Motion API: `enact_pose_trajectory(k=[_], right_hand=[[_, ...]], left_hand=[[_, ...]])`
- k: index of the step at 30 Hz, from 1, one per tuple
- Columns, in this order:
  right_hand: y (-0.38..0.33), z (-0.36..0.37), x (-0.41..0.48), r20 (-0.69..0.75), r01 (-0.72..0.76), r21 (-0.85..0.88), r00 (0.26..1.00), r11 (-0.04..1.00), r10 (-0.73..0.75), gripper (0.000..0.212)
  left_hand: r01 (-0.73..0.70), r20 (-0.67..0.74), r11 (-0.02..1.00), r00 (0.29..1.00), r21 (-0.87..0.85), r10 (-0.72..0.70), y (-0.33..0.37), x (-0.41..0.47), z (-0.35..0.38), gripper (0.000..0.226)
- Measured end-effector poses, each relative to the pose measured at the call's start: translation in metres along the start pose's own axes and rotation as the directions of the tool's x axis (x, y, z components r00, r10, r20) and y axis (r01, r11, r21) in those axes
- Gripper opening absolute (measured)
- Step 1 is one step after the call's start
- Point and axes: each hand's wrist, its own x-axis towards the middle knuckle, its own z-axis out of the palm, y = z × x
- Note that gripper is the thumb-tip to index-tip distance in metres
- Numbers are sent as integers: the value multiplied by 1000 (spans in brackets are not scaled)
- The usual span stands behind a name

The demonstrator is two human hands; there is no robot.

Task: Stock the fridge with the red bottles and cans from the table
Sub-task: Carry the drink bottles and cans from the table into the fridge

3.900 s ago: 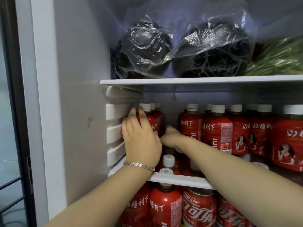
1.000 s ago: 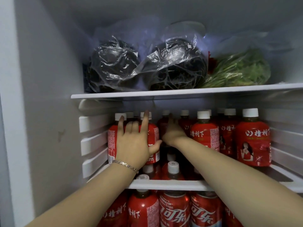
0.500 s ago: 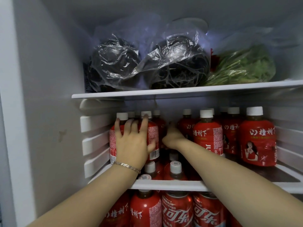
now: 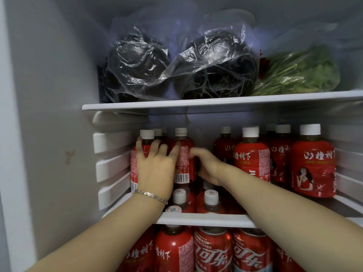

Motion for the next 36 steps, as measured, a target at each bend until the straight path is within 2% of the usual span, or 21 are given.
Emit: enact_pose_trajectory(k=[2, 4, 7, 9, 10, 12, 15, 19, 21, 25, 27, 30, 32, 33, 36], right_hand=[[6, 0, 2, 22, 6, -287, 1000, 958, 0, 24], [8, -3, 4, 11, 26, -474, 1000, 880, -23, 45], [6, -6, 6, -31, 43, -502, 997, 864, -67, 73], [6, -3, 11, -54, 40, -503, 996, 864, -77, 71], [7, 0, 13, -62, 40, -500, 995, 865, -83, 71], [9, 3, 16, -80, 38, -482, 993, 875, -87, 77], [7, 1, 10, -54, 44, -498, 995, 866, -81, 80], [-3, 1, -1, -31, 47, -506, 997, 861, -73, 65], [-6, 2, -4, -35, 45, -519, 997, 854, -73, 58], [-5, 5, -4, -98, 32, -532, 990, 846, -99, 62], [-4, 5, -4, -127, 28, -567, 985, 823, -121, 60], [-5, 8, -5, -133, 16, -603, 984, 798, -121, 59], [-6, 12, -8, -159, -6, -689, 977, 725, -142, 67], [-7, 16, -16, -180, -29, -764, 969, 645, -170, 68], [-12, 23, -51, -167, -95, -975, 911, 202, -376, 47]], left_hand=[[12, 13, 1000, 1000, -19, -12, 1, -1, -4, 45], [69, 23, 992, 997, -107, -67, 2, -1, -8, 53], [292, 10, 908, 953, -301, -303, 1, 2, -20, 64], [418, 49, 837, 902, -354, -430, 1, 1, -23, 71], [445, 92, 828, 892, -342, -442, 1, -1, -22, 75], [467, 194, 826, 884, -314, -426, 3, -4, -23, 83], [501, 354, 820, 846, -276, -398, 3, -5, -29, 80], [470, 351, 836, 862, -284, -365, 3, -7, -38, 79], [438, 309, 868, 880, -234, -360, 2, -7, -34, 85], [353, 224, 915, 924, -195, -309, -5, -12, -23, 92], [327, 198, 913, 938, -243, -284, -6, -12, -25, 92], [363, 295, 875, 916, -321, -272, -5, -12, -31, 91], [384, 318, 860, 906, -335, -281, -4, -13, -34, 88], [382, 312, 863, 907, -331, -282, -4, -13, -36, 87], [372, 336, 880, 903, -295, -269, -4, -12, -39, 77]])
